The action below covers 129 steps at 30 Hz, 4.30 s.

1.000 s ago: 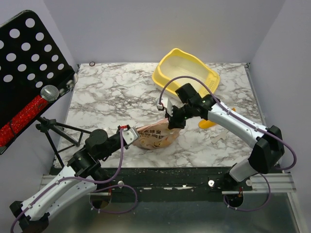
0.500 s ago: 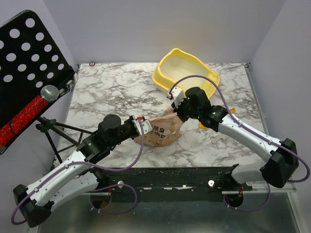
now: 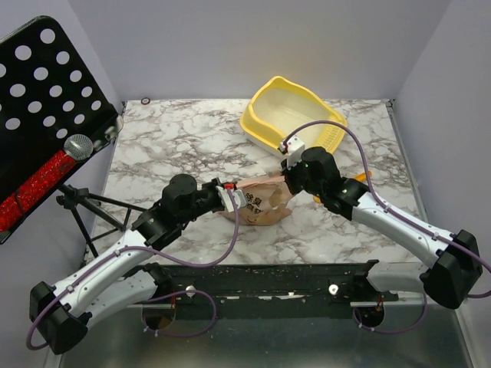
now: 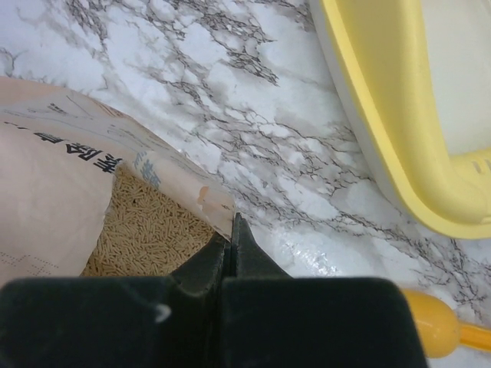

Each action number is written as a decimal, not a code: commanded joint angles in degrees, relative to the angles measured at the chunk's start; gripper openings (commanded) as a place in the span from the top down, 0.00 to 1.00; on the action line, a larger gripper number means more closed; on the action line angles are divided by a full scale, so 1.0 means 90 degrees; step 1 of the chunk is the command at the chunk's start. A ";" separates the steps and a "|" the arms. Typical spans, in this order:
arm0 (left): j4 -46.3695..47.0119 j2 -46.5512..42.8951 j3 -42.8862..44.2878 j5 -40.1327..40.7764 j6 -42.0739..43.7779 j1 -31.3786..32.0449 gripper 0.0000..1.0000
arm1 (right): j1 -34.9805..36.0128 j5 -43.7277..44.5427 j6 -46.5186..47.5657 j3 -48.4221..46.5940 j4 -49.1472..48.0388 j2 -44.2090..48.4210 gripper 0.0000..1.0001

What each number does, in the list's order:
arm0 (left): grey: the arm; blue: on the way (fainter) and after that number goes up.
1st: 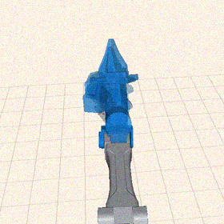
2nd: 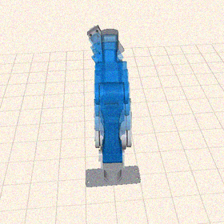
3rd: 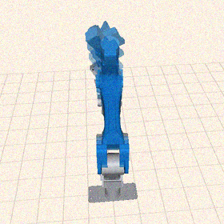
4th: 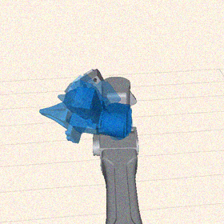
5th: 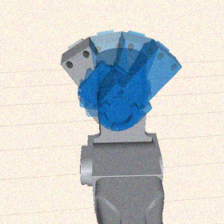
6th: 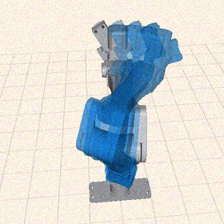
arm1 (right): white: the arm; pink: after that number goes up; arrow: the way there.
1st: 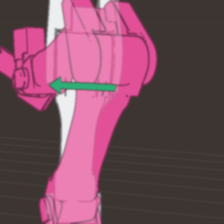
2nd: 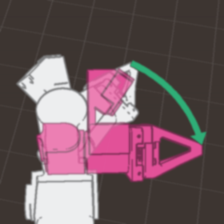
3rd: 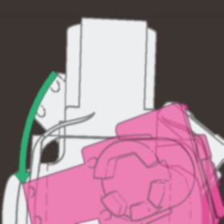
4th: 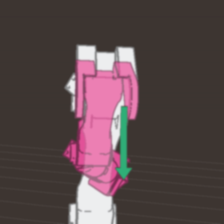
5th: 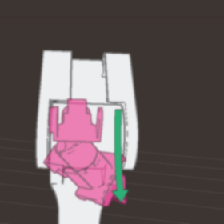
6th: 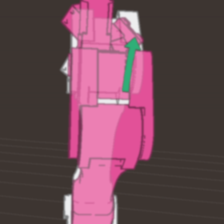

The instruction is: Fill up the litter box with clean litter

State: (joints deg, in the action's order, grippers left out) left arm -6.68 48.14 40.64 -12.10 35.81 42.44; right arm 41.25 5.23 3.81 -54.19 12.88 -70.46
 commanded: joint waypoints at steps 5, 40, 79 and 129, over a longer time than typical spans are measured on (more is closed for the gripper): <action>0.1298 -0.0349 -0.0541 0.0387 0.0045 -0.0057 1.00 | -0.0121 0.0365 -0.0277 -0.0354 -0.0163 0.0016 1.00; 0.0860 -0.0956 0.0590 0.0035 -0.2190 -0.0037 0.32 | -0.4466 0.1411 -0.5297 -0.0247 0.1508 -0.1340 0.20; 0.0752 -0.0466 0.1070 0.0192 -0.3139 0.0002 0.34 | -0.4867 0.0883 -0.5189 -0.0913 0.1723 -0.3111 1.00; 0.2186 0.0295 0.2115 -0.1693 -0.9827 0.0031 0.40 | -0.1792 -0.8072 -0.8764 -0.3294 -1.2105 -0.0472 1.00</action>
State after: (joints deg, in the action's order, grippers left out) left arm 4.91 50.26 61.39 -25.80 -44.16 42.50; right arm 22.17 -64.51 -75.02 -79.02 -73.08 -76.16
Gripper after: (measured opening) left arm 0.606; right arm 0.166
